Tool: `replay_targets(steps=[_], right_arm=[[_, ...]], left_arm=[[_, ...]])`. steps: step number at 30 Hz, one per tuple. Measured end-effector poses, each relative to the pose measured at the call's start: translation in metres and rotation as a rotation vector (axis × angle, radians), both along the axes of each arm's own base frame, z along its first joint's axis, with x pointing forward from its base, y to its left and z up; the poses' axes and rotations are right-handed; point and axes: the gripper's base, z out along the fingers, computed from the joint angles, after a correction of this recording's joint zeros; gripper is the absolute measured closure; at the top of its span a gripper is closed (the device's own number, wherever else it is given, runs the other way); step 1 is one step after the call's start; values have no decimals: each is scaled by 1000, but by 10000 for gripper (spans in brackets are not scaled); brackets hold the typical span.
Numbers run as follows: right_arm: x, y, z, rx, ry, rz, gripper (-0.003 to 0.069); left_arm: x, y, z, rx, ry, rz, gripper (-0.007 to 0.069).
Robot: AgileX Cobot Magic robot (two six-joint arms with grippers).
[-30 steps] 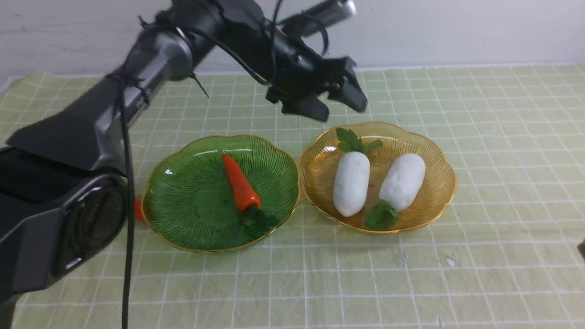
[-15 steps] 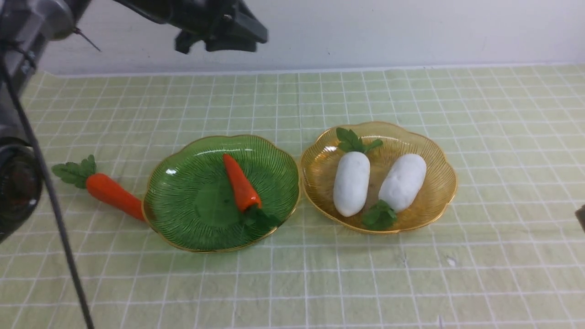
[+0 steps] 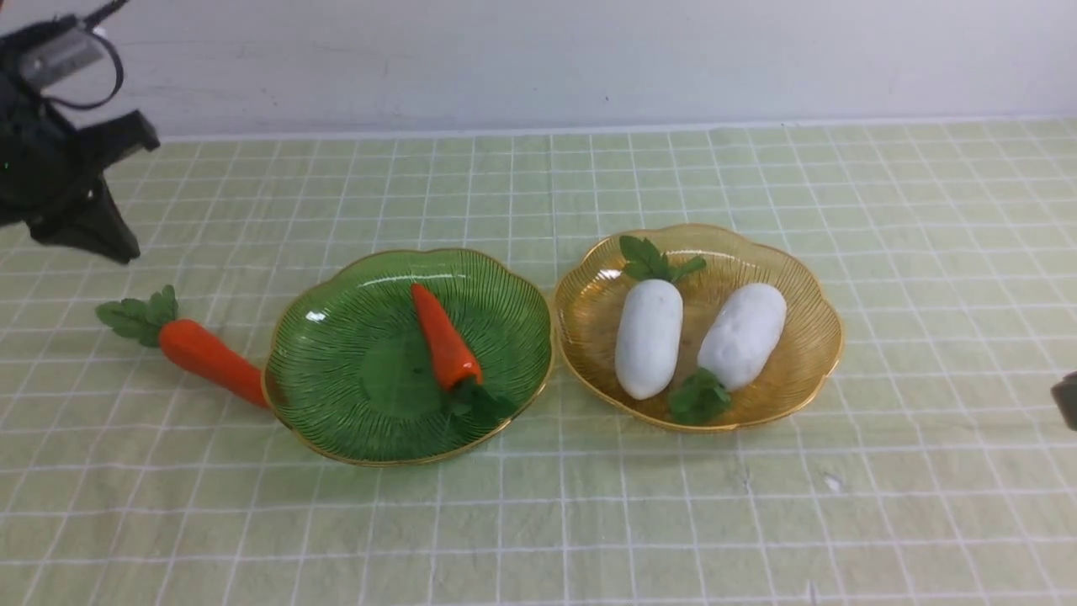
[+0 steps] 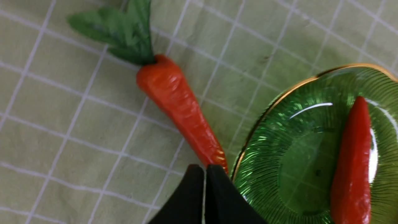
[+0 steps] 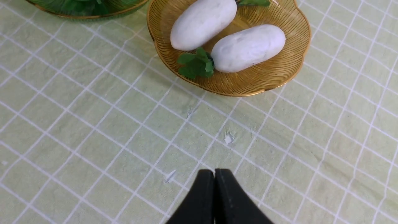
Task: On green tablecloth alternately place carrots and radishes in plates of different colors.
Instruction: 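Pick up the carrot and put it on the nearest plate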
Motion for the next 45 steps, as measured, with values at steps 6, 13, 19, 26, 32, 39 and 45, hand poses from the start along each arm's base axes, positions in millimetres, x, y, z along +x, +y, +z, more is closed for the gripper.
replay_targets(steps=[6,13,19,26,32,39,45], right_arm=[[0,0,0,4,1,1,673],[0,1,0,27,11,-9,673],[-1,3,0,60,27,-9,673],[-3,6,0,91,51,0,673],[-4,6,0,90,54,9,673],[-4,6,-1,93,57,10,673],[0,8,-11,93,49,12,673]], left_arm=[[13,-2,-44,-52,96,21,510],[23,-16,-68,-15,142,-1,274],[29,-14,-90,13,179,42,179],[37,-12,-113,20,178,45,221],[35,-10,-107,64,174,-16,340],[22,-6,-42,255,102,-141,340],[18,-55,-7,208,9,-231,340]])
